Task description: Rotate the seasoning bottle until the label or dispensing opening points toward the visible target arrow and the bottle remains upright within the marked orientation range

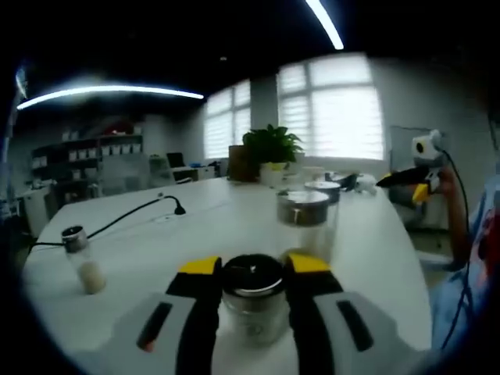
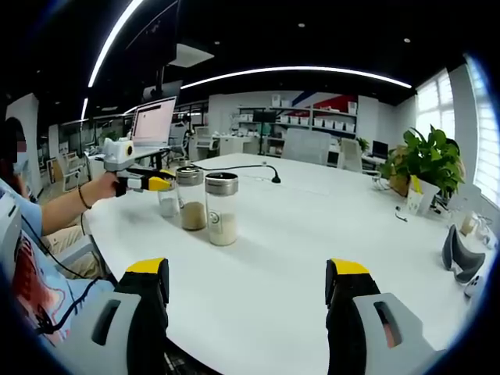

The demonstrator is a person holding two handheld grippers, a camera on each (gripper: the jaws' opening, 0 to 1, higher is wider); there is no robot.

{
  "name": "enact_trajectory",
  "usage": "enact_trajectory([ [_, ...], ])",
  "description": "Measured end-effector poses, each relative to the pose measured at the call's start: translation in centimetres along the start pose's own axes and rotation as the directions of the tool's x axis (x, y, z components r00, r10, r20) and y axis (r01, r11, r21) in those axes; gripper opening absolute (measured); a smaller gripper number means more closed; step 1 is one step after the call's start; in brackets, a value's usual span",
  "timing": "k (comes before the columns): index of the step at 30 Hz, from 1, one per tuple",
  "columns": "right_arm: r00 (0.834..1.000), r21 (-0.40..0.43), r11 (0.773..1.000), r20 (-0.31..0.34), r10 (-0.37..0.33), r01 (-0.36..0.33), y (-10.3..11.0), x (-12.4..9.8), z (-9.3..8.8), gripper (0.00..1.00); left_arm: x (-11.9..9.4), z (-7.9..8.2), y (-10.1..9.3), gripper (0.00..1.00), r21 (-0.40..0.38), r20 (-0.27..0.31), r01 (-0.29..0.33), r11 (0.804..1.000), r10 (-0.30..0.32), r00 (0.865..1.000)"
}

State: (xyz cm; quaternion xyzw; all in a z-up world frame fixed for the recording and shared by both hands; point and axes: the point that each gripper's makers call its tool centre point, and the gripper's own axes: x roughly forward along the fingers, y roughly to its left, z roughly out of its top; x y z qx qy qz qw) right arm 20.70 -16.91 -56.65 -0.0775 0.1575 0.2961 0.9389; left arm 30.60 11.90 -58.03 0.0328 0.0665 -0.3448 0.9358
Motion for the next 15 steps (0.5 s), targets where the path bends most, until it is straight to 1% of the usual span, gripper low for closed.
enact_trajectory([
  [1,1.0,0.002,1.0,-0.001,0.0,0.0,0.0,0.0,0.0,0.85,0.0,0.0,0.1,0.34,-0.003,0.006,-0.026,1.0,0.026,1.0],
  [2,1.0,0.003,1.0,-0.003,0.001,-0.001,0.0,0.0,-0.1,0.85,0.0,0.0,0.3,0.34,-0.022,0.015,-0.054,0.998,0.055,0.998],
  [3,1.0,0.004,1.0,-0.004,0.002,-0.002,0.0,0.0,-0.1,0.85,-0.1,-0.1,0.5,0.34,-0.065,0.019,-0.089,0.994,0.091,0.996],
  [4,1.0,0.004,1.0,-0.004,0.002,-0.002,0.1,0.0,-0.1,0.85,-0.1,-0.1,0.6,0.34,-0.08,0.013,-0.112,0.99,0.113,0.993],
  [5,1.0,0.003,1.0,-0.004,0.002,-0.002,0.1,0.0,-0.1,0.85,-0.1,-0.1,0.8,0.34,-0.071,0.005,-0.144,0.987,0.145,0.989],
  [7,1.0,0.009,1.0,0.005,0.001,-0.001,0.1,0.0,0.0,0.85,0.0,-0.2,1.2,0.34,-0.103,-0.016,-0.218,0.97,0.218,0.976],
  [9,1.0,0.02,1.0,0.014,0.006,-0.006,0.1,0.0,0.2,0.85,0.2,-0.1,1.0,0.34,-0.084,-0.025,-0.24,0.967,0.239,0.971],
  [12,1.0,0.028,1.0,0.017,0.005,-0.006,0.1,-0.1,0.2,0.85,0.2,-0.2,1.1,0.34,-0.09,-0.027,-0.282,0.955,0.281,0.959],
  [13,1.0,0.037,0.999,0.02,-0.001,0.0,-0.1,-0.1,0.2,0.85,0.2,-0.3,1.1,0.34,-0.086,-0.028,-0.305,0.948,0.304,0.952],
  [14,1.0,0.043,0.999,0.021,-0.004,0.003,-0.2,-0.1,0.2,0.85,0.1,-0.3,1.2,0.34,-0.073,-0.024,-0.341,0.937,0.34,0.94],
  [15,1.0,0.046,0.999,0.019,-0.004,0.003,-0.3,0.0,0.1,0.85,0.1,-0.3,1.2,0.34,-0.049,-0.027,-0.357,0.933,0.356,0.934],
])
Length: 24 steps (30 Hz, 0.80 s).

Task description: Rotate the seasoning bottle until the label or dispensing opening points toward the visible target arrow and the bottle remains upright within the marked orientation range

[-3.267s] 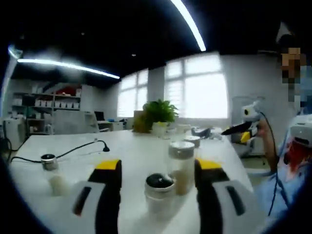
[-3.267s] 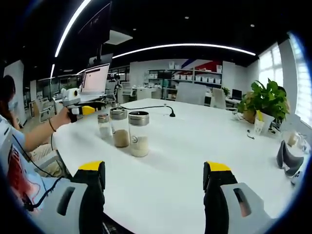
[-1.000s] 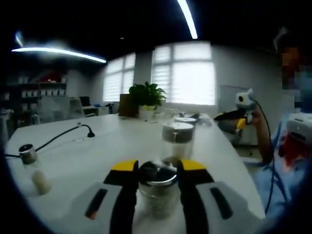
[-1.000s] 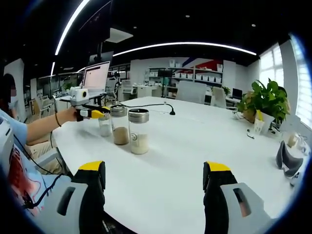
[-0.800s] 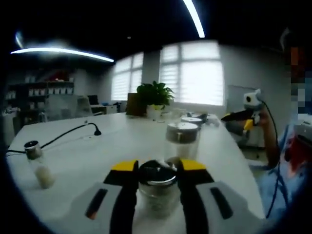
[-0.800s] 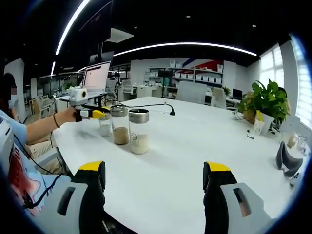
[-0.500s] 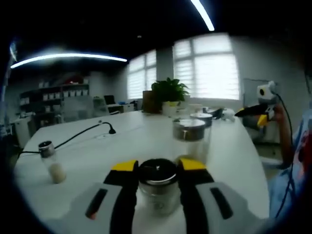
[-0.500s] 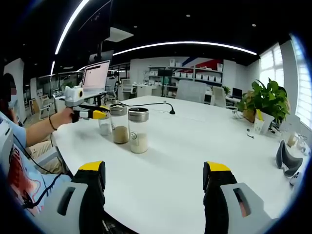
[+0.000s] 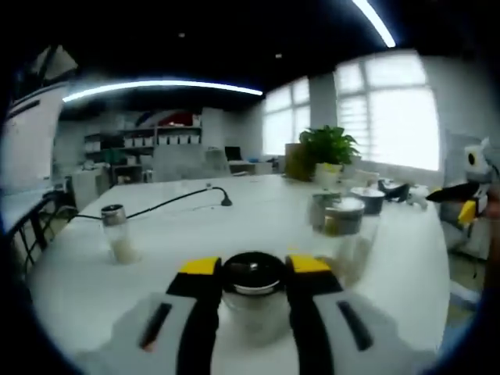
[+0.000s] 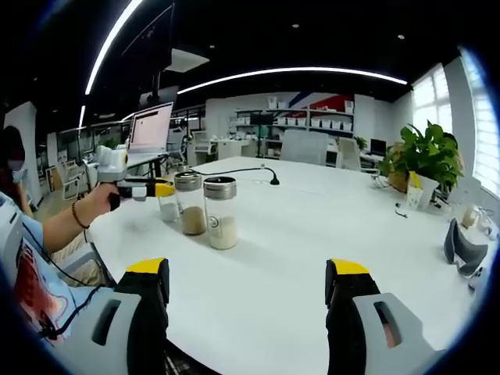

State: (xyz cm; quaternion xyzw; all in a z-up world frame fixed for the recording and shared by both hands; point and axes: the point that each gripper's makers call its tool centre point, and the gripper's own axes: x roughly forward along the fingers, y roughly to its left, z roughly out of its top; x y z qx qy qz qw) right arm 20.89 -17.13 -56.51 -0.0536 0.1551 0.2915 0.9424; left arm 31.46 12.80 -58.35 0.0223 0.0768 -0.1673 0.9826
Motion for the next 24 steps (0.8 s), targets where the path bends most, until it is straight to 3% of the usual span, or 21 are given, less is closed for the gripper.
enact_trajectory([
  [6,1.0,0.015,1.0,-0.011,-0.007,0.007,-0.28,0.12,-0.32,0.84,-0.1,-0.11,0.24,0.34,-0.02,0.008,-0.077,0.997,0.078,0.997],
  [15,1.0,0.016,1.0,-0.013,0.003,-0.003,-0.13,0.21,-0.4,0.84,-0.42,-0.17,0.32,0.34,-0.02,0.021,-0.203,0.979,0.203,0.979],
  [19,1.0,0.024,1.0,-0.011,0.006,-0.006,-0.14,0.12,-0.36,0.84,-0.7,-0.3,0.12,0.34,-0.01,-0.002,-0.194,0.981,0.194,0.981],
  [24,1.0,0.036,0.999,-0.017,-0.002,0.003,-0.34,0.17,-0.5,0.84,-0.69,-0.33,0.16,0.34,0.0,0.013,-0.239,0.971,0.239,0.971],
])
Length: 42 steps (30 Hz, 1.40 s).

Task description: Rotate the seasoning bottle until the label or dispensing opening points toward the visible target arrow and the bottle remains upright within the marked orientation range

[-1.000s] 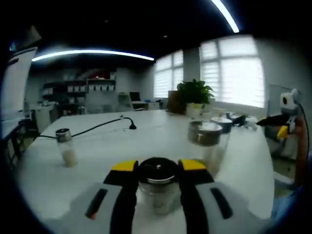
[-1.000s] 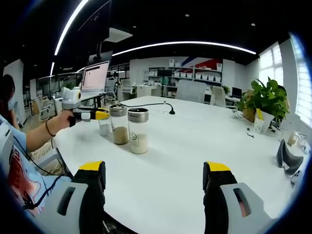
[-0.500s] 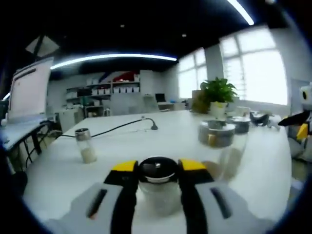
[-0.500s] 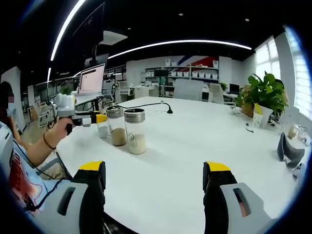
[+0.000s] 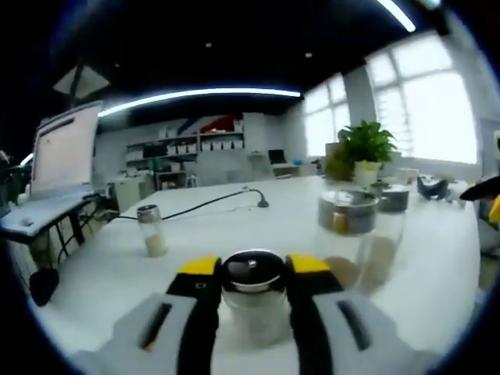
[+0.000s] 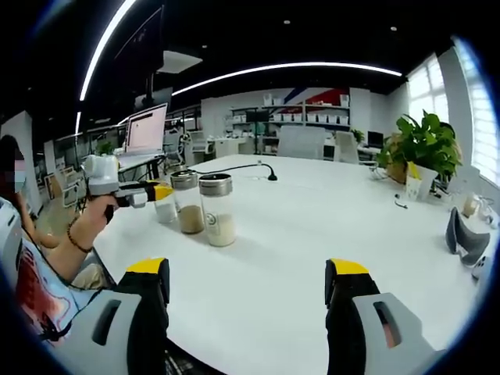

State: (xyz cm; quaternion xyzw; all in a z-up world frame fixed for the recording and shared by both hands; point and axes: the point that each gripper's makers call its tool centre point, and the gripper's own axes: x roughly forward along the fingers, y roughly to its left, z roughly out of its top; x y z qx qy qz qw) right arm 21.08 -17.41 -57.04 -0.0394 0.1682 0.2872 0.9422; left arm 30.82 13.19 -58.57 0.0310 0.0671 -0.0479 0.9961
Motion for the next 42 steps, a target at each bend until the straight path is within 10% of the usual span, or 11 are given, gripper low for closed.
enact_trajectory([
  [18,1.0,0.001,1.0,0.006,0.009,-0.009,0.2,0.1,0.1,0.83,-0.1,-0.1,0.2,0.35,0.033,0.038,-0.028,0.999,0.027,0.999],
  [23,1.0,-0.004,1.0,-0.001,0.01,-0.01,0.3,0.1,0.0,0.83,-0.4,-0.5,0.9,0.59,0.046,0.025,-0.03,0.999,0.029,0.999],
  [30,1.0,-0.008,1.0,0.02,0.014,-0.014,0.5,-0.2,0.4,0.83,-2.6,1.1,0.1,0.62,0.056,0.076,0.2,0.978,-0.204,0.976],
  [33,1.0,-0.023,1.0,0.023,0.014,-0.014,0.7,-0.4,0.6,0.83,-2.8,2.1,-0.3,0.66,0.073,0.096,0.354,0.933,-0.359,0.928],
  [37,1.0,-0.016,1.0,0.024,0.019,-0.019,0.7,-0.4,0.6,0.83,-2.5,1.5,-0.4,0.56,0.252,0.019,0.509,0.823,-0.53,0.848],
  [42,1.0,-0.018,1.0,0.019,0.018,-0.018,0.7,-0.3,0.5,0.83,-2.7,0.1,-1.0,0.68,0.265,-0.057,0.7,0.663,-0.714,0.698],
])
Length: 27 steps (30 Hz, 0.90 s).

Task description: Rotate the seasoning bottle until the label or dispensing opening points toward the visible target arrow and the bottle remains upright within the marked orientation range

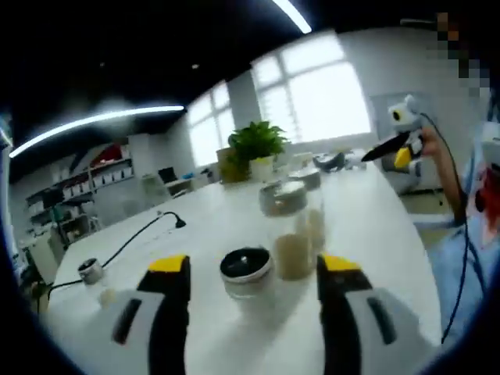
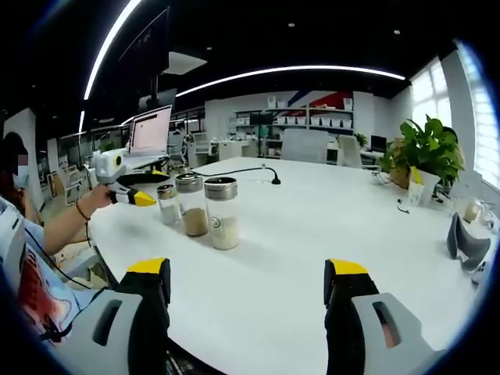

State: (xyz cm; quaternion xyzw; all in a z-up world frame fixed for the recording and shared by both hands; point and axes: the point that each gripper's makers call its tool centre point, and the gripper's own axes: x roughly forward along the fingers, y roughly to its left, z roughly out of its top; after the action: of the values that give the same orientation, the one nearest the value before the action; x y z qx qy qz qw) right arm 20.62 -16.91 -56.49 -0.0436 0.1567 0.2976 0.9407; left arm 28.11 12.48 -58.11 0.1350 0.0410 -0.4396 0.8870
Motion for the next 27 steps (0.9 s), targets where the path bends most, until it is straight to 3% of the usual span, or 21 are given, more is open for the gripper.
enact_trajectory([
  [2,1.0,-0.011,1.0,0.006,0.01,-0.01,0.2,0.0,0.2,0.84,-0.1,-0.4,-0.6,0.68,-0.019,-0.018,0.077,0.997,-0.077,0.997],
  [5,0.999,-0.015,1.0,0.04,0.016,-0.016,0.4,-0.1,0.8,0.84,0.1,0.3,-0.9,0.7,-0.067,0.025,0.162,0.985,-0.16,0.987],
  [7,0.999,-0.023,0.999,0.046,0.024,-0.023,0.6,-0.2,1.0,0.84,0.2,0.7,-0.5,0.7,-0.089,0.057,0.199,0.976,-0.194,0.979],
  [10,0.999,-0.036,0.999,0.041,0.032,-0.031,0.8,-0.2,1.0,0.84,0.7,0.4,0.7,0.7,-0.1,0.054,0.222,0.97,-0.218,0.975],
  [12,0.998,-0.037,0.999,0.044,0.035,-0.033,0.8,-0.2,1.0,0.84,0.8,0.2,0.3,0.63,-0.085,0.054,0.274,0.958,-0.27,0.961],
  [15,0.999,-0.037,0.999,0.037,0.027,-0.026,0.7,-0.2,0.9,0.84,1.1,0.0,0.5,0.52,-0.132,0.058,0.308,0.942,-0.303,0.951],
  [18,1.0,-0.036,0.999,0.026,0.017,-0.016,0.4,-0.2,0.7,0.84,1.5,0.1,0.8,0.54,-0.16,0.086,0.33,0.93,-0.32,0.943],
  [22,0.999,-0.025,1.0,0.029,0.017,-0.016,0.3,-0.2,0.7,0.84,2.2,-0.4,0.8,0.53,-0.17,0.078,0.334,0.927,-0.325,0.942],
  [25,1.0,-0.023,1.0,0.024,0.018,-0.018,0.3,-0.2,0.6,0.84,2.2,-0.1,0.4,0.5,-0.196,0.104,0.367,0.909,-0.353,0.93],
  [27,0.999,-0.021,1.0,0.025,0.019,-0.019,0.3,-0.2,0.6,0.84,2.2,-0.2,0.4,0.51,-0.193,0.099,0.369,0.909,-0.356,0.929],
])
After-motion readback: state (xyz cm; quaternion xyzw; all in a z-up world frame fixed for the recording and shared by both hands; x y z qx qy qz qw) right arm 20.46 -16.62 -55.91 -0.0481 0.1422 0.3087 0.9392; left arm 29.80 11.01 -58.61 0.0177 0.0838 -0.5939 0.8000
